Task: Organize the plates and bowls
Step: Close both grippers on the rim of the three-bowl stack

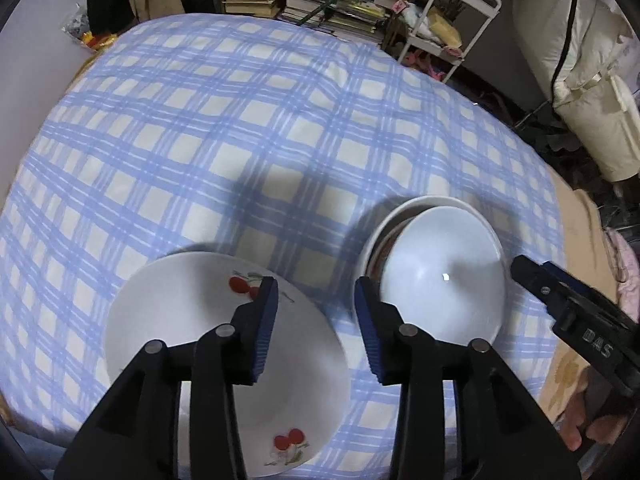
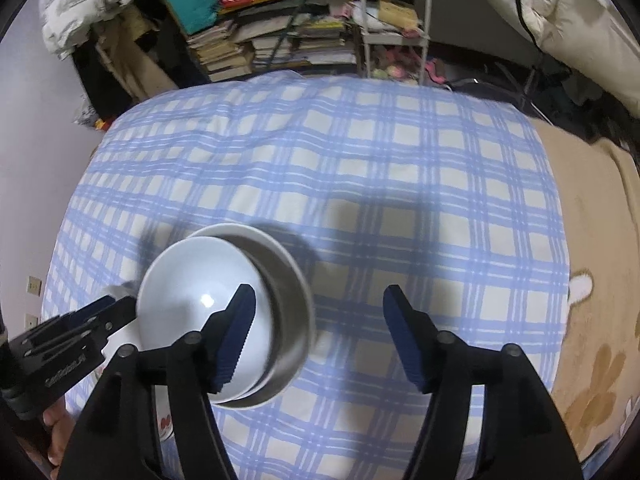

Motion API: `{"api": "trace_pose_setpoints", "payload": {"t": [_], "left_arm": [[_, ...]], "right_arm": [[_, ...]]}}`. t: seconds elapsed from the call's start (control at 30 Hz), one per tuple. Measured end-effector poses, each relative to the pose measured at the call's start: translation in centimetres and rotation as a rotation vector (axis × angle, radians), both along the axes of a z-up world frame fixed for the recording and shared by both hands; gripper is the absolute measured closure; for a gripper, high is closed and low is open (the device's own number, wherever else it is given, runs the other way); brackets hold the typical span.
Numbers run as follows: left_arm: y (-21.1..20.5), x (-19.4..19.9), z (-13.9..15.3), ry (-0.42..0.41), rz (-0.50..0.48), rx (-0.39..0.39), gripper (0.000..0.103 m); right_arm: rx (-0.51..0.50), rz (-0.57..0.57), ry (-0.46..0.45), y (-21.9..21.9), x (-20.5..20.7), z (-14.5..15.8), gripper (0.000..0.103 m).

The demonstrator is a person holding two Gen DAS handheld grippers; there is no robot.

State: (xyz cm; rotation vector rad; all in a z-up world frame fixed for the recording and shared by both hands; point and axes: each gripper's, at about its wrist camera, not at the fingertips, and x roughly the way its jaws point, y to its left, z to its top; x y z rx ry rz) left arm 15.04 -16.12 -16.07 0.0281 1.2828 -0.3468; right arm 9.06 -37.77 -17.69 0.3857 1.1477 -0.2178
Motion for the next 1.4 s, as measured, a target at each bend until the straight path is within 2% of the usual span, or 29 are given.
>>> {"api": "trace_pose_setpoints", "payload": {"t": [0.2,0.67,1.03,1.4], "left_arm": [[-0.7,0.0,-0.4,-0.006,-0.029,0.035,0.062],[-0.9,0.3,-1.2,0.001,-0.033,0.046,0.062],[-1.4,0.6,-1.5,-0.01,-0.061,0.067,0.061],[-1.7,0.9,-1.7,0.002,-0.049,0.072,0.062]], "right_arm": [[0.014,-0.026,0.063,-1.1,0.1,-1.2,0.033],[0.007,0.003,0.17,-1.3,0.6,-3.2,0.033],[-0.042,0.033,0.18,-0.7,0.8,-3.0,0.033],[-0.058,0.046,0.183,-0.5,1.0,-3.2,0.033]]}}
